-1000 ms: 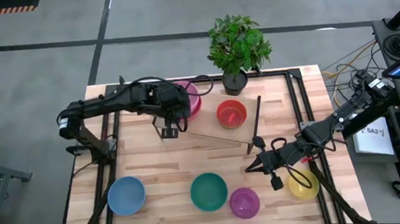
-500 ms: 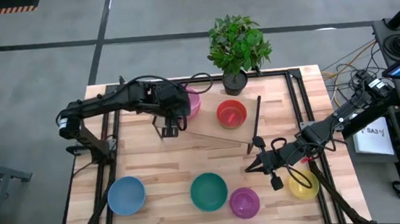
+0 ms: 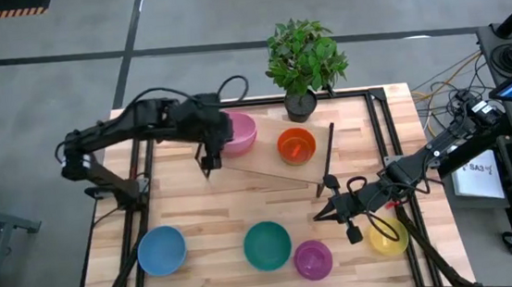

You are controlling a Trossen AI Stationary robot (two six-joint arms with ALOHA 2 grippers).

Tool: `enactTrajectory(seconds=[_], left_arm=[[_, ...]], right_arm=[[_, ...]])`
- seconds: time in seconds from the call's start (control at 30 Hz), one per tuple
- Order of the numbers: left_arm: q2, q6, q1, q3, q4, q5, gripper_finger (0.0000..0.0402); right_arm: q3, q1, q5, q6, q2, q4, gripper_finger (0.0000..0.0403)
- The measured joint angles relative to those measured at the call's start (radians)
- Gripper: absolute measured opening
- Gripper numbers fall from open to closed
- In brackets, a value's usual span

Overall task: Place and stack bowls onto a shelf
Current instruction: Stack the pink bowl on top of the orange bowl on the shelf

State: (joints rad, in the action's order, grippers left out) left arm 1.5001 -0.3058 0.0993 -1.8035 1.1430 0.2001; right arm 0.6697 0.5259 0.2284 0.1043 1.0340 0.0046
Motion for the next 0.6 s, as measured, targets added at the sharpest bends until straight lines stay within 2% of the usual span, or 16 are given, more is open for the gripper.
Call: enactTrajectory(seconds=[0.07, 0.13, 0.27, 0.4, 0.6], left_arm=[[-0.053, 0.003, 0.000, 0.092, -0.084, -0.001, 0.0032], [-0.111, 0.017, 0.000, 0.200, -0.179, -0.001, 0.0010], [-0.224, 0.030, 0.001, 0.428, -0.405, 0.000, 0.0014], [-0.314, 0.043, 0.008, 0.603, -0.589, 0.001, 0.0002], [-0.378, 0.096, 0.021, 0.739, -0.689, 0.002, 0.0001]], right_arm=[[0.000, 0.000, 0.000, 0.000, 0.000, 0.000, 0.0009], [0.000, 0.000, 0.000, 0.000, 0.000, 0.000, 0.0009], [0.000, 0.000, 0.000, 0.000, 0.000, 0.000, 0.0009], [0.000, 0.000, 0.000, 0.000, 0.000, 0.001, 0.0009], [-0.001, 0.000, 0.001, 0.000, 0.000, 0.001, 0.0009]])
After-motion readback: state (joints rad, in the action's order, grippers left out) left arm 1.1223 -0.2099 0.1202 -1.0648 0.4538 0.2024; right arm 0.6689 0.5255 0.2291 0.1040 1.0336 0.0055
